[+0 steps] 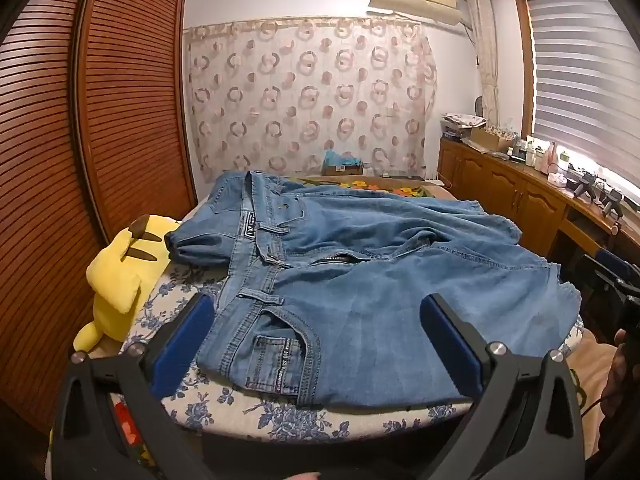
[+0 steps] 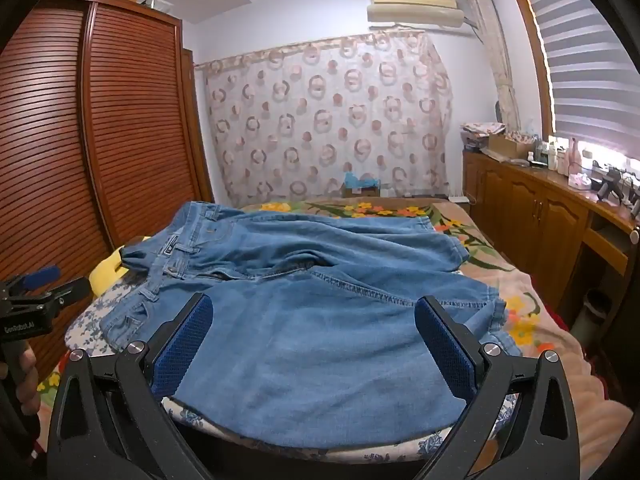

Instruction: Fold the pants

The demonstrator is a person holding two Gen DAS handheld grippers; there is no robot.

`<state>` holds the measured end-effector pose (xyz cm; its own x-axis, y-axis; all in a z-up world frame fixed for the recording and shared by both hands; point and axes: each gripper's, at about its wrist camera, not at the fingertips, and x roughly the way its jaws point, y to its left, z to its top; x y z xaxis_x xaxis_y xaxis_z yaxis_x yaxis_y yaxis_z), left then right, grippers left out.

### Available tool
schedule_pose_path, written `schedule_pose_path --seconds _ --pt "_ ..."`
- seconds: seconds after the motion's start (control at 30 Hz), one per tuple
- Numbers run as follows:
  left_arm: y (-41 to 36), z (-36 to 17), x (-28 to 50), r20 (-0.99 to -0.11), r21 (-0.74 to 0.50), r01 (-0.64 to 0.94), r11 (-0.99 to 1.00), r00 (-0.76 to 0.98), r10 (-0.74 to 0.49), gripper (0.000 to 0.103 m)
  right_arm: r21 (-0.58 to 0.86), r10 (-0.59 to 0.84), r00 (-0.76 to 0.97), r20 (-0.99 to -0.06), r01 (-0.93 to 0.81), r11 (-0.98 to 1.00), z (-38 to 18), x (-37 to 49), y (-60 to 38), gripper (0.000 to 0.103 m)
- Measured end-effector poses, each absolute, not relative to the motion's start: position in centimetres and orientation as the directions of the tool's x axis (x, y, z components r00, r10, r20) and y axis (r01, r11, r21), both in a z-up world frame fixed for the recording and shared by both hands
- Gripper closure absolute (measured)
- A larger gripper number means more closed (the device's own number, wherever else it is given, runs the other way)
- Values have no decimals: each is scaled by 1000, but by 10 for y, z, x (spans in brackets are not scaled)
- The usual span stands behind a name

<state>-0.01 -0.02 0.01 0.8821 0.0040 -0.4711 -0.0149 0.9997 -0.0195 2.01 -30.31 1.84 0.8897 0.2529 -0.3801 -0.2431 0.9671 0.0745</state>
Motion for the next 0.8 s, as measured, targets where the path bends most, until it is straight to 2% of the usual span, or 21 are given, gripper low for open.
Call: schedule_pose_path --seconds 0.8 --pt "-1 0 0 -470 -1 -15 1000 883 13 0 75 254 892 -375 -243 967 20 18 -302 0"
